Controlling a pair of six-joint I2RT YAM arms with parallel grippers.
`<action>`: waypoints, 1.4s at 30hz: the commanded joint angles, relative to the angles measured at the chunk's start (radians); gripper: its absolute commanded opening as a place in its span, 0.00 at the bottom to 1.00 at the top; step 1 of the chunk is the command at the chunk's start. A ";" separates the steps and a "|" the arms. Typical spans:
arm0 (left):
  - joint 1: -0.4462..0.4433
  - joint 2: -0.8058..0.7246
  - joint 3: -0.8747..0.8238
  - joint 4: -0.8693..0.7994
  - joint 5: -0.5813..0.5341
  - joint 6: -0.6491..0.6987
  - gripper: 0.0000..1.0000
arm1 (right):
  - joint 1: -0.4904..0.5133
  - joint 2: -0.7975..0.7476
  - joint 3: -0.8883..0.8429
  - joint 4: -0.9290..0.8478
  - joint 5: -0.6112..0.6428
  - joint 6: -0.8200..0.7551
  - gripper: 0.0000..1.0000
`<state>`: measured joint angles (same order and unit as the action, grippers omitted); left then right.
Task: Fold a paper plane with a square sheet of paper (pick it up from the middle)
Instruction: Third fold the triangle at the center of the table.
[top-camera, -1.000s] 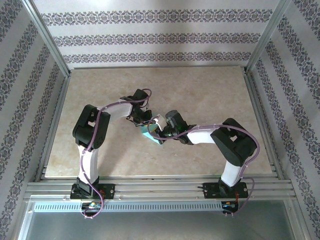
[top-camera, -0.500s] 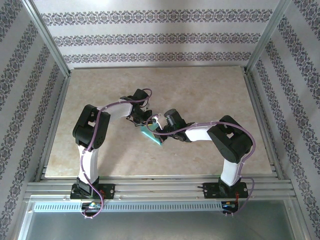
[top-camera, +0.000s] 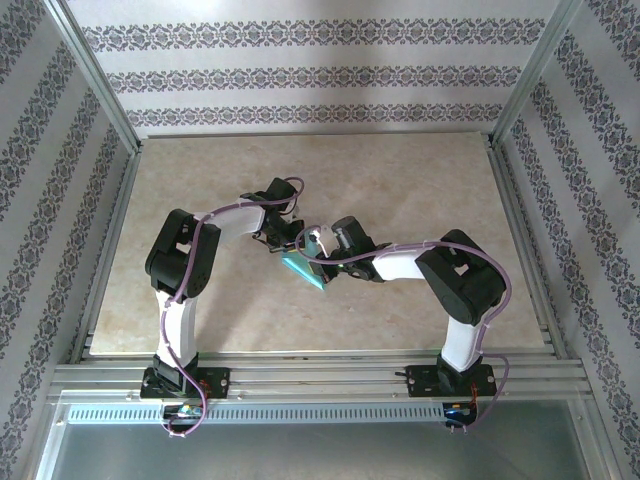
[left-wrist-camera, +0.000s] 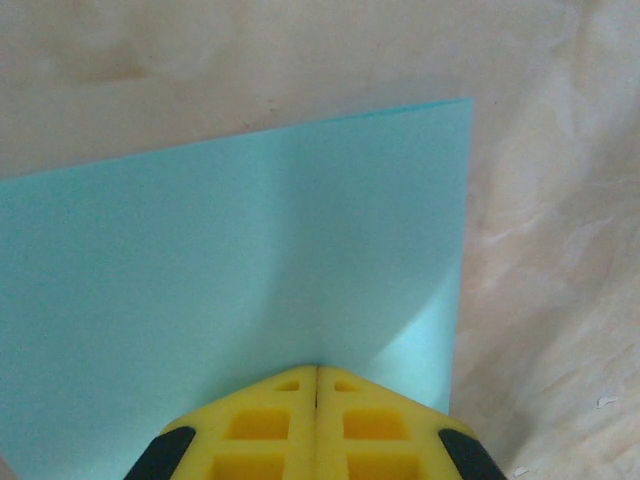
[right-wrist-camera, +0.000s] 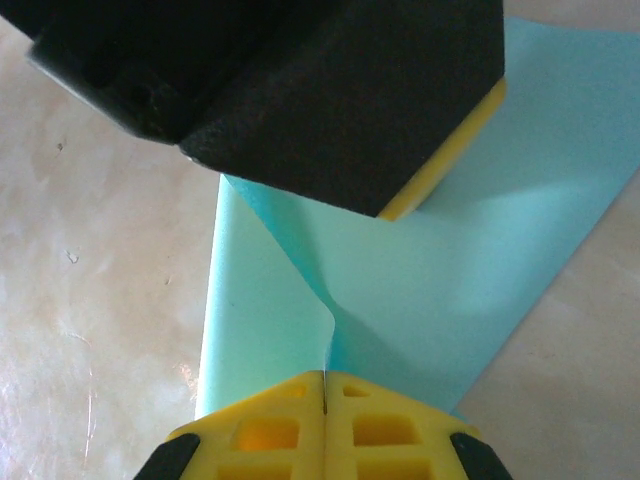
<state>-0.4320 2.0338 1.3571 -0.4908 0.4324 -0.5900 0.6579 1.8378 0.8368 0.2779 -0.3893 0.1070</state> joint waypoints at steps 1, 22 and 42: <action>-0.015 0.037 -0.001 -0.056 -0.017 0.016 0.05 | -0.004 0.021 0.030 -0.021 0.003 0.005 0.05; -0.016 0.034 -0.012 -0.051 -0.007 0.020 0.04 | -0.004 0.046 0.059 -0.061 0.012 -0.003 0.07; 0.070 -0.110 -0.035 0.084 0.096 -0.109 0.16 | -0.005 0.058 0.064 -0.112 0.023 -0.020 0.07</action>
<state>-0.4068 2.0106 1.3434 -0.4690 0.4824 -0.6315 0.6567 1.8729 0.8883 0.2131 -0.3862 0.1020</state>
